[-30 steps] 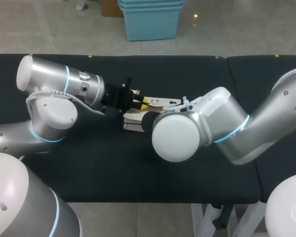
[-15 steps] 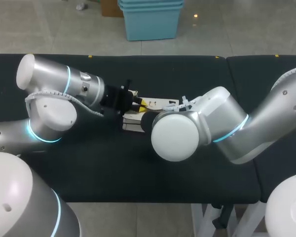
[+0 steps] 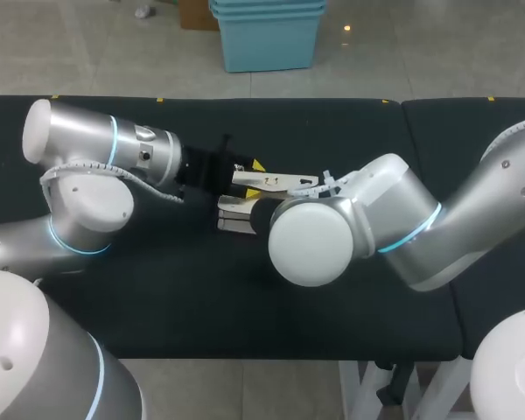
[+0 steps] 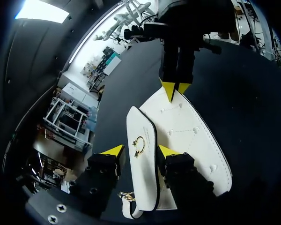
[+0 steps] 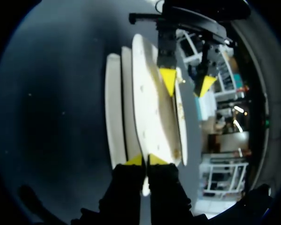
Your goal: Pick up the bag, open it, inspect its contents, close it, and place it on the opposite side
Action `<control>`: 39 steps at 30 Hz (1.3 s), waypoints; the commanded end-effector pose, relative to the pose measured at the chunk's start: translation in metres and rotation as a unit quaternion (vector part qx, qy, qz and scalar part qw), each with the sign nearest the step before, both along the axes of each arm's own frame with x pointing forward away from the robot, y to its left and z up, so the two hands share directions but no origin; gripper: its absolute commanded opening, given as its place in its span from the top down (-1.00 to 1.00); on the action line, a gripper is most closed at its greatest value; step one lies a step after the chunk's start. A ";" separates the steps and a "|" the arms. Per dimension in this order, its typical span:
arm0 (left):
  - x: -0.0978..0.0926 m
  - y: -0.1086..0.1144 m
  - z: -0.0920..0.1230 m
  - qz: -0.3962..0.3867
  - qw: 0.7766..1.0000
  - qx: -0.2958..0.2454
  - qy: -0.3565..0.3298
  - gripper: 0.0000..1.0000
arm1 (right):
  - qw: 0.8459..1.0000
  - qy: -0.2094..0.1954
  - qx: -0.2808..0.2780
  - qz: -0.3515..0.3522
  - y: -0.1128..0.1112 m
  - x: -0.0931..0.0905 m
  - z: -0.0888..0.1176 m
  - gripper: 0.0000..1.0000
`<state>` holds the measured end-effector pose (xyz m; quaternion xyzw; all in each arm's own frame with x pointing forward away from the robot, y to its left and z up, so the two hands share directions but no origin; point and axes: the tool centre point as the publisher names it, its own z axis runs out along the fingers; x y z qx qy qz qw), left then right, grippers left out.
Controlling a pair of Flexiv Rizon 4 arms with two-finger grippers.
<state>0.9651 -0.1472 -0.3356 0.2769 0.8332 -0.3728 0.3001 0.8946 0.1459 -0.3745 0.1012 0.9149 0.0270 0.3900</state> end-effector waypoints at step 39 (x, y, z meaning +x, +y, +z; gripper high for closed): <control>-0.011 0.004 -0.001 -0.039 0.999 0.020 -0.005 -0.80 | 1.000 -0.001 0.001 0.000 0.000 -0.001 -0.002 1.00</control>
